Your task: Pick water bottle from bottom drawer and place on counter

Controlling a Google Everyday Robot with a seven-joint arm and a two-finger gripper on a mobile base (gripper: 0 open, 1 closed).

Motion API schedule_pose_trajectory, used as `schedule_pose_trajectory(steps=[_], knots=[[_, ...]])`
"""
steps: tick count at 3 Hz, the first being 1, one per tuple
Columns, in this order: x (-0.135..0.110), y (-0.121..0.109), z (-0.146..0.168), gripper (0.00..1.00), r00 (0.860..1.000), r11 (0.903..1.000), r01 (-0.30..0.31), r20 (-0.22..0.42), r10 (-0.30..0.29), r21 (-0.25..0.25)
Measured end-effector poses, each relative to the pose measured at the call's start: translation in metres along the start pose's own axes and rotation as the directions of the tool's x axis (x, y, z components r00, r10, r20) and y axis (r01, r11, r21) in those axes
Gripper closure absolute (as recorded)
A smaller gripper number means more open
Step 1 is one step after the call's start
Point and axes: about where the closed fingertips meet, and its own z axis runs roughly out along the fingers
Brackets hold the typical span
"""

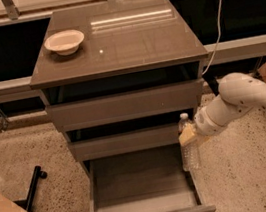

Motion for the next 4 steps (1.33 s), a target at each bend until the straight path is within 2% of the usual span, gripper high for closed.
schedule_pose_trajectory(steps=[1, 2, 3, 4], knots=[[-0.024, 0.030, -0.055, 1.00, 0.992, 0.9907, 0.088, 0.081, -0.097, 0.103], [-0.031, 0.042, -0.076, 1.00, 0.985, 0.9822, 0.121, 0.108, -0.137, 0.144], [-0.031, 0.046, -0.075, 1.00, 0.981, 0.9728, 0.146, 0.101, -0.166, 0.180], [-0.030, 0.066, -0.100, 1.00, 0.957, 0.9452, 0.191, 0.163, -0.240, 0.265]])
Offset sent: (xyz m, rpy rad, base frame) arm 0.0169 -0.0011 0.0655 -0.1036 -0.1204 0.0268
